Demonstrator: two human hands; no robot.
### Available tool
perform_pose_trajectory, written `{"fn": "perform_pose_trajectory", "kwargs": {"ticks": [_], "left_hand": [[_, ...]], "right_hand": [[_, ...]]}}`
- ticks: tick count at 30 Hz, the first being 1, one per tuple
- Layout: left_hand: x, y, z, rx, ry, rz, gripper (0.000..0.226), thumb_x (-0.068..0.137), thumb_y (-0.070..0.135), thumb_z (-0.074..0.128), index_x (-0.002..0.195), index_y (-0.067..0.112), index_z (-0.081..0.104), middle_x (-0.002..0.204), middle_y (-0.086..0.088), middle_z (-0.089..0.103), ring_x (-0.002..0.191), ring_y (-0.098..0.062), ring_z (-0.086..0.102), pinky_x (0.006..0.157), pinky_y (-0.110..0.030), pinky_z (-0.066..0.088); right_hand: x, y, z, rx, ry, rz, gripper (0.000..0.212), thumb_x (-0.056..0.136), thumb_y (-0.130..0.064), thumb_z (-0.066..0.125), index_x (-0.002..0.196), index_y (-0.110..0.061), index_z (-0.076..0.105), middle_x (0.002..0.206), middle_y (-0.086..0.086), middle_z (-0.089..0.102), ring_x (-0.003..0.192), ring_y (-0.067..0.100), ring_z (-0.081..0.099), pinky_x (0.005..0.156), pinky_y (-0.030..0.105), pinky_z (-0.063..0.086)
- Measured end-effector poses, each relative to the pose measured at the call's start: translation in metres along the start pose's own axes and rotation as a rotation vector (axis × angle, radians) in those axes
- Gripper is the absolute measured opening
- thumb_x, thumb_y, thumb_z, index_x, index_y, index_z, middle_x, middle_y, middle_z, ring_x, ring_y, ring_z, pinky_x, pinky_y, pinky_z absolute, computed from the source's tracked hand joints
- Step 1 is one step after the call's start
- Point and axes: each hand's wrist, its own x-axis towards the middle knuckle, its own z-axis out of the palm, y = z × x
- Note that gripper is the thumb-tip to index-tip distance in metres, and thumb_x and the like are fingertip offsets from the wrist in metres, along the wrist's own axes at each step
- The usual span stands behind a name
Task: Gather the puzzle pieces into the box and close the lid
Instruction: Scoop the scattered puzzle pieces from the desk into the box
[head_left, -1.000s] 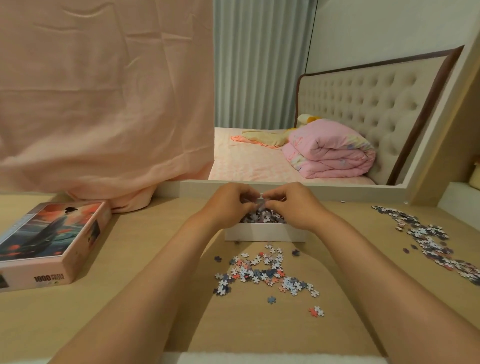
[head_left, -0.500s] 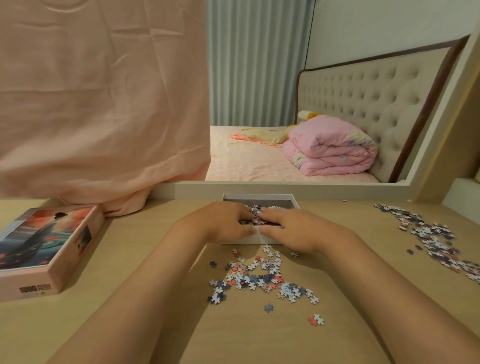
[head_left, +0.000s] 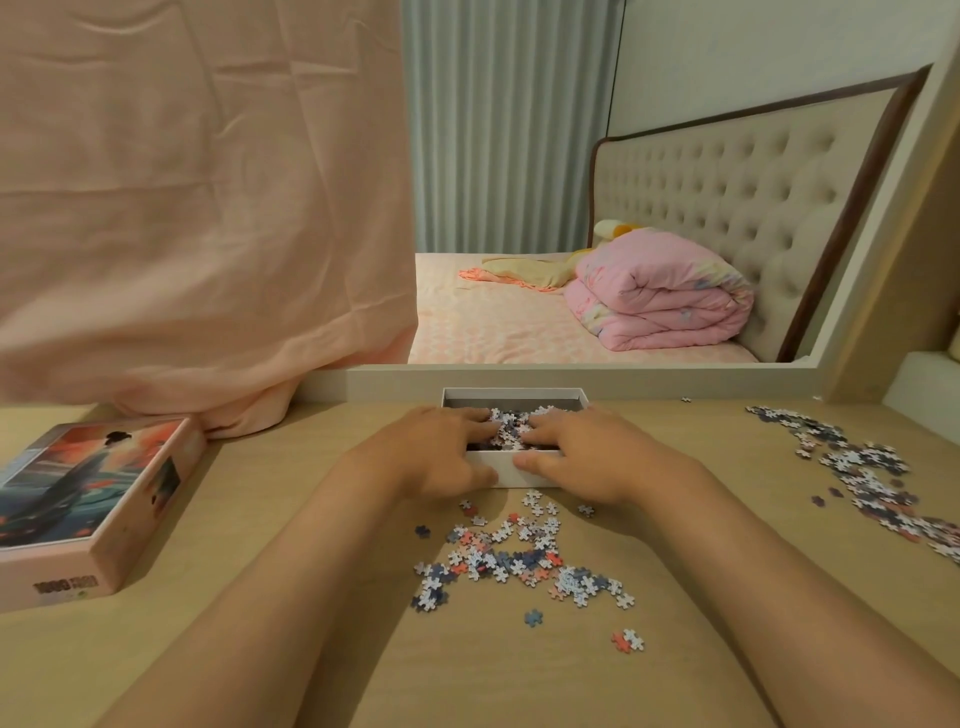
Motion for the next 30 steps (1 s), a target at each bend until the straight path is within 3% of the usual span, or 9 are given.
{"fn": "perform_pose_trajectory", "kwargs": {"ticks": [3,8,11,14,17,20,24,27,30], "left_hand": [[0.000,-0.001,0.001,-0.052,0.028,-0.003,0.070,0.089,0.054,0.052,0.152,0.040,0.026,0.161,0.017,0.018,0.145,-0.017,0.027,0.117,-0.038,0.023],[0.003,-0.002,0.009,-0.024,-0.041,-0.016,0.075,0.090,0.050,0.053,0.155,0.034,0.018,0.163,0.014,0.011,0.149,-0.016,0.014,0.120,-0.039,0.018],[-0.001,-0.002,0.006,-0.071,0.023,-0.017,0.077,0.090,0.048,0.053,0.155,0.037,0.014,0.163,0.014,0.009,0.149,-0.014,0.011,0.121,-0.036,0.016],[-0.009,-0.004,0.001,-0.081,0.133,0.000,0.073,0.090,0.042,0.055,0.154,0.036,0.021,0.162,0.011,0.016,0.148,-0.016,0.017,0.119,-0.037,0.019],[-0.022,-0.005,-0.002,-0.092,0.304,0.055,0.054,0.087,0.036,0.059,0.140,0.034,0.047,0.142,0.008,0.043,0.130,-0.016,0.039,0.106,-0.036,0.037],[-0.042,-0.004,-0.003,-0.074,0.402,0.062,0.026,0.084,0.033,0.060,0.110,0.031,0.055,0.110,0.009,0.050,0.100,-0.014,0.051,0.081,-0.035,0.046],[-0.064,0.000,0.004,-0.051,0.193,-0.009,0.018,0.088,0.044,0.057,0.103,0.035,0.057,0.108,0.014,0.051,0.096,-0.013,0.056,0.080,-0.032,0.047],[-0.074,0.010,0.019,-0.082,-0.002,0.016,0.048,0.090,0.059,0.052,0.132,0.036,0.052,0.132,0.012,0.043,0.122,-0.011,0.042,0.103,-0.035,0.039],[-0.078,0.024,0.029,-0.141,-0.127,0.011,0.069,0.094,0.062,0.043,0.153,0.029,0.027,0.155,0.010,0.022,0.142,-0.012,0.015,0.119,-0.035,0.017]], "right_hand": [[0.000,0.001,0.001,0.085,0.021,-0.044,0.051,0.099,-0.053,0.043,0.146,-0.034,0.047,0.159,-0.013,0.030,0.147,0.009,0.027,0.121,0.039,0.021],[0.002,-0.001,0.007,0.068,-0.030,-0.033,0.050,0.099,-0.052,0.043,0.145,-0.032,0.048,0.156,-0.010,0.039,0.143,0.016,0.036,0.117,0.039,0.029],[0.000,0.001,0.004,0.079,0.013,-0.031,0.051,0.099,-0.050,0.046,0.146,-0.030,0.047,0.159,-0.012,0.033,0.146,0.013,0.031,0.119,0.035,0.025],[-0.004,-0.006,-0.009,0.098,0.112,-0.077,0.044,0.099,-0.044,0.050,0.141,-0.030,0.054,0.154,-0.011,0.041,0.140,0.013,0.040,0.115,0.034,0.031],[-0.005,-0.017,-0.019,0.072,0.172,-0.116,0.035,0.098,-0.039,0.053,0.130,-0.031,0.064,0.135,-0.009,0.059,0.120,0.015,0.054,0.101,0.035,0.041],[-0.010,-0.024,-0.023,0.116,0.125,-0.122,0.028,0.097,-0.030,0.055,0.121,-0.034,0.069,0.122,-0.012,0.064,0.096,0.007,0.055,0.086,0.029,0.044],[-0.024,-0.027,-0.022,0.105,-0.054,-0.094,0.032,0.096,-0.021,0.053,0.120,-0.032,0.070,0.121,-0.014,0.068,0.104,0.007,0.063,0.093,0.027,0.050],[-0.033,-0.023,-0.008,0.055,-0.100,-0.070,0.033,0.094,-0.018,0.048,0.118,-0.027,0.069,0.118,-0.008,0.070,0.105,0.014,0.065,0.094,0.037,0.053],[-0.043,-0.021,0.004,-0.041,-0.169,-0.067,0.032,0.089,-0.008,0.046,0.103,-0.025,0.069,0.106,-0.001,0.070,0.090,0.020,0.064,0.085,0.044,0.056]]}}
